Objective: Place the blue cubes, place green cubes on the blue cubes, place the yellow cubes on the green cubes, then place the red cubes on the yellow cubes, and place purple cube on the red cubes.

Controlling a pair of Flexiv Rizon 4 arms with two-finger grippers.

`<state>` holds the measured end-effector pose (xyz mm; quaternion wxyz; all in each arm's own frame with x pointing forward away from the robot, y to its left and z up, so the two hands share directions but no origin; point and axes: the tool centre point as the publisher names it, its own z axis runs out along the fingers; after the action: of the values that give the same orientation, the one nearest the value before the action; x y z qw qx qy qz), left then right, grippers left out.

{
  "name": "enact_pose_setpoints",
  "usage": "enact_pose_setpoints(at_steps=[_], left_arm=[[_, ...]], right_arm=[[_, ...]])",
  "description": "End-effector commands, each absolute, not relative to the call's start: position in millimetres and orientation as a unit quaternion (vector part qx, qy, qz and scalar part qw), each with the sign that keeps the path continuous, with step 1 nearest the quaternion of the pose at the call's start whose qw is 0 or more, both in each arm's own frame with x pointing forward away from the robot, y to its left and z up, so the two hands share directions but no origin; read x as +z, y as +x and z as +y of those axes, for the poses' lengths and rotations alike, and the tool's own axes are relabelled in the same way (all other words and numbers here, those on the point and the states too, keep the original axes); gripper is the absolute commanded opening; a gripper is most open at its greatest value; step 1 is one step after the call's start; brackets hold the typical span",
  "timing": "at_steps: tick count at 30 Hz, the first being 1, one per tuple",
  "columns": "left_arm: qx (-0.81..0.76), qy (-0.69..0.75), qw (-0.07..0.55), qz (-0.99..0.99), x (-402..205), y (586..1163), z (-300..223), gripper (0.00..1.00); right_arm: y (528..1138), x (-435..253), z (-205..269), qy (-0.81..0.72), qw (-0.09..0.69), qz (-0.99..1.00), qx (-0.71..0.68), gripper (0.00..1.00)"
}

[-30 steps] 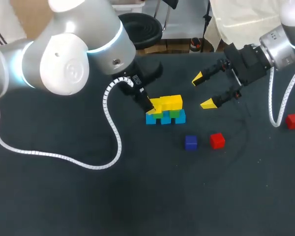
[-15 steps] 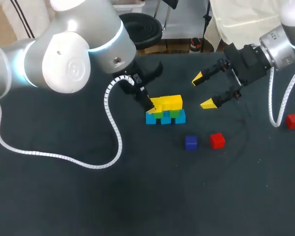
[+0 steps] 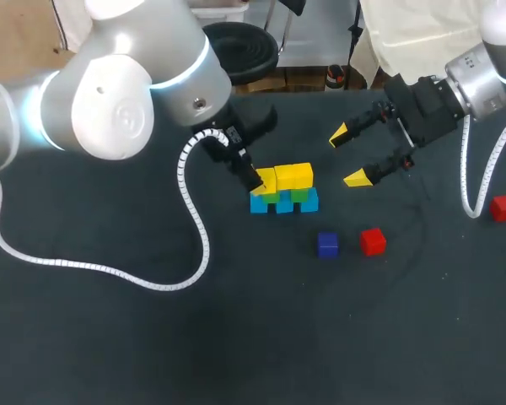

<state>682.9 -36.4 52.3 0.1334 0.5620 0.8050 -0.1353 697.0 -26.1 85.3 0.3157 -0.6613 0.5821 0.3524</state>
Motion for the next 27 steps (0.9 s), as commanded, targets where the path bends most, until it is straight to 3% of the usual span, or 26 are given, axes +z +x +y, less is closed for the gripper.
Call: enact_pose_setpoints(at_steps=[1, 27], left_arm=[[-0.137, 0.562, 0.13, 0.805, 51.4, 686.7, -37.2, 0.0], [-0.138, 0.562, 0.132, 0.805, 51.0, 690.8, -37.4, 0.0]], right_arm=[[697.1, 85.2, -26.0, -0.661, 0.316, 0.582, 0.352, 1.0], [697.1, 85.2, -26.0, -0.661, 0.316, 0.582, 0.352, 1.0]])
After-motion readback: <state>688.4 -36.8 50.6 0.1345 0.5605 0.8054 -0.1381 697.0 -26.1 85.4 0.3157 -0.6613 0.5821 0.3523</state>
